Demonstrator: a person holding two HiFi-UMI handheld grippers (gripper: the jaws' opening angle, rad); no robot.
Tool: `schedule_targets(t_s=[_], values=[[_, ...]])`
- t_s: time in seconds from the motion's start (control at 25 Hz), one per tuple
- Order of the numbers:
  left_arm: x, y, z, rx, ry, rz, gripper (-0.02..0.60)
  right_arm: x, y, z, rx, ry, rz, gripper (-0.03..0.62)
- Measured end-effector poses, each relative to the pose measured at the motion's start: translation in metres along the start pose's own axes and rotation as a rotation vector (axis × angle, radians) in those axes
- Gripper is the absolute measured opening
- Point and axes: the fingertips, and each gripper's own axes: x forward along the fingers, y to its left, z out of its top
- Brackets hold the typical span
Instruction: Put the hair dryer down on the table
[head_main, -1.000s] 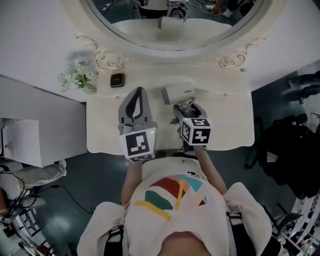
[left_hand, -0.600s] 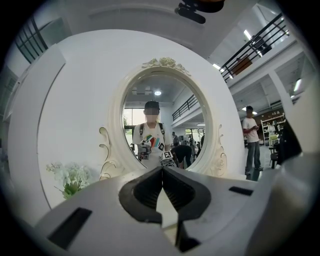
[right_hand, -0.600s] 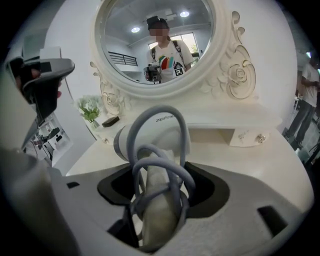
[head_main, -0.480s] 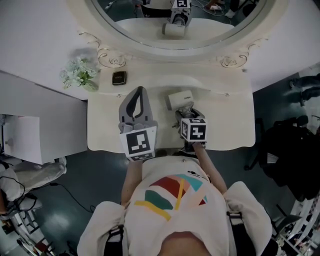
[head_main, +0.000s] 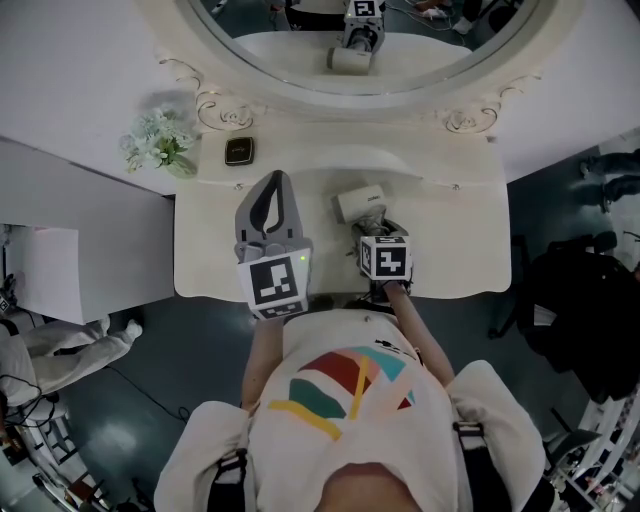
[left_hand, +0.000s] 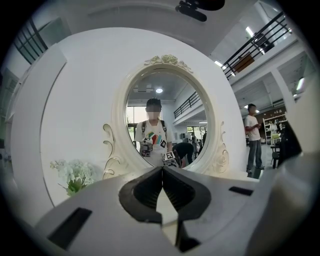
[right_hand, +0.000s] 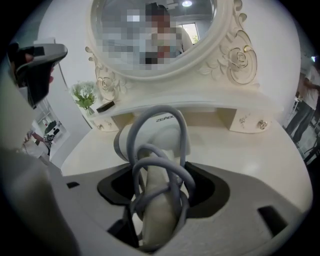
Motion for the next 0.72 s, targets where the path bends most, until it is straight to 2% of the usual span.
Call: schedule_targets(t_s=[0.36, 0.52, 0.72], values=[[0.001, 0.000, -0.001, 0.003, 0.005, -0.006, 0.005, 0.014, -0.006, -0.015, 0.040, 0.056, -0.009, 0.264], [0.000, -0.004, 0.000, 0.008, 0.038, -0.020, 0.005, 0.016, -0.008, -0.016, 0.051, 0.056, -0.009, 0.264], [0.003, -0.002, -0.003, 0.015, 0.021, -0.015, 0.005, 0.022, -0.007, -0.019, 0.056, 0.054, -0.017, 0.264]])
